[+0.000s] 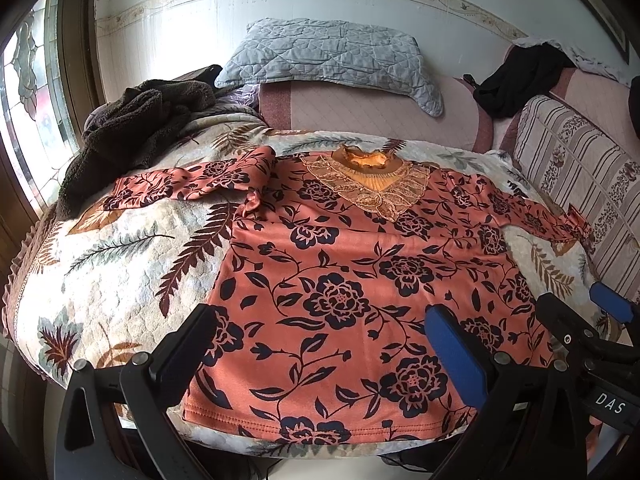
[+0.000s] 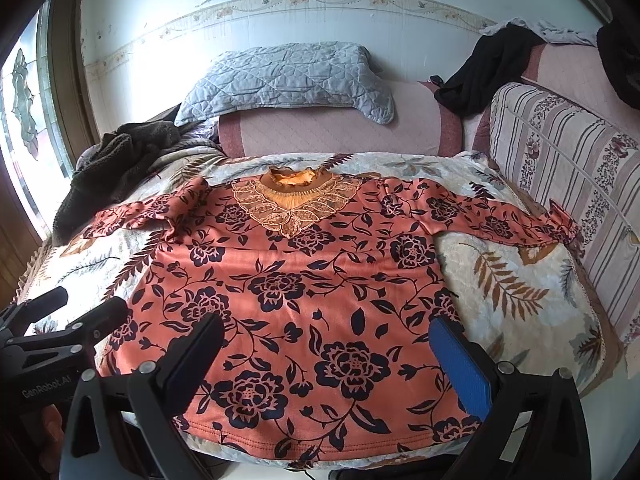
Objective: Fold small clothes
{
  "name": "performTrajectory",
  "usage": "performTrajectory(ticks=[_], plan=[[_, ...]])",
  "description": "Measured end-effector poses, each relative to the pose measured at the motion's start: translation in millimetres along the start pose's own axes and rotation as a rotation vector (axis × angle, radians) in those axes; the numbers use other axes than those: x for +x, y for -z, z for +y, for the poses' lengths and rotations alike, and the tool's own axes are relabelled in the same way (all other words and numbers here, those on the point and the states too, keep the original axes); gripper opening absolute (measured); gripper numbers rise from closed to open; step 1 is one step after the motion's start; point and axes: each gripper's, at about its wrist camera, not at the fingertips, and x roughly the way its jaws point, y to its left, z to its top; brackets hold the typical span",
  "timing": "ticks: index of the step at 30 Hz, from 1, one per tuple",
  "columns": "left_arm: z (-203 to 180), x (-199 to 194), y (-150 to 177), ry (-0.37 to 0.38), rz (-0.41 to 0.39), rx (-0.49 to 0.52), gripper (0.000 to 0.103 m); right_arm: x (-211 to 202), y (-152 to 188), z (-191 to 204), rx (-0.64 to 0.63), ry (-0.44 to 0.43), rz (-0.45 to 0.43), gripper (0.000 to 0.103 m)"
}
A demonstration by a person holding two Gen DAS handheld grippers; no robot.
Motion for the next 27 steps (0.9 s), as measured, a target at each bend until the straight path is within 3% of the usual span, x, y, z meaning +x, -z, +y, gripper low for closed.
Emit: performTrajectory(ticks=[27], plan=[[-3, 7, -5, 0.008, 0.012, 0.006, 0.103, 11, -8, -2, 0.0, 0.0, 0.003, 0.103]])
